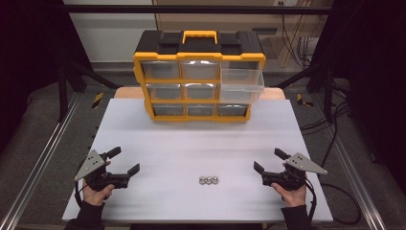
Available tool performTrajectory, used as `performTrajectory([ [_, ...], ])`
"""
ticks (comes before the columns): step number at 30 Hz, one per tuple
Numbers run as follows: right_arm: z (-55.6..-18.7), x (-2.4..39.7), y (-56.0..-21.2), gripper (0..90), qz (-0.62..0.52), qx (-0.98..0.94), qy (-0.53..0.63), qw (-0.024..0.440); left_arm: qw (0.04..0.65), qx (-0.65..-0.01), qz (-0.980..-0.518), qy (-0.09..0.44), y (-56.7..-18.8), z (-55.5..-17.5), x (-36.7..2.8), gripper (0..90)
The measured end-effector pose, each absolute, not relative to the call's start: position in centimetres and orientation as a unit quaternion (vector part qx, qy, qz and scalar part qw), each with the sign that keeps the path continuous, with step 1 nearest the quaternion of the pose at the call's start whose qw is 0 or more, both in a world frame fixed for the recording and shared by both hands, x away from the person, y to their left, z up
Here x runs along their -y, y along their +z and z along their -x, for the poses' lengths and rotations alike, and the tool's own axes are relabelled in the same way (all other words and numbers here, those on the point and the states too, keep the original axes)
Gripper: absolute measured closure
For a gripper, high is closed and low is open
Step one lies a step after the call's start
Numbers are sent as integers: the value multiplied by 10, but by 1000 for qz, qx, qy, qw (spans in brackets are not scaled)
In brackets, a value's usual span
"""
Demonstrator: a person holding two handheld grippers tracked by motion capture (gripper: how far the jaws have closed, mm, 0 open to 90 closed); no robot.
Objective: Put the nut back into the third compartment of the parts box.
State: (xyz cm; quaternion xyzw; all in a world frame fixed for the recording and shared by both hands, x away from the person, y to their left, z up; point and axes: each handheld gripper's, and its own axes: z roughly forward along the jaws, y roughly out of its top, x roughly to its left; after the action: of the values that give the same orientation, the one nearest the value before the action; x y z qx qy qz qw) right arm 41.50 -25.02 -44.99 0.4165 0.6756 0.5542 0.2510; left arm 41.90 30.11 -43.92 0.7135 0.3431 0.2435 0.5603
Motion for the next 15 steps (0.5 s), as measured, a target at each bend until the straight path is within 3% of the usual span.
performTrajectory([
  [15,-417,244,-442,41,-412,-682,548,254,554,-345,-718,243,-441,-419,-300,24],
])
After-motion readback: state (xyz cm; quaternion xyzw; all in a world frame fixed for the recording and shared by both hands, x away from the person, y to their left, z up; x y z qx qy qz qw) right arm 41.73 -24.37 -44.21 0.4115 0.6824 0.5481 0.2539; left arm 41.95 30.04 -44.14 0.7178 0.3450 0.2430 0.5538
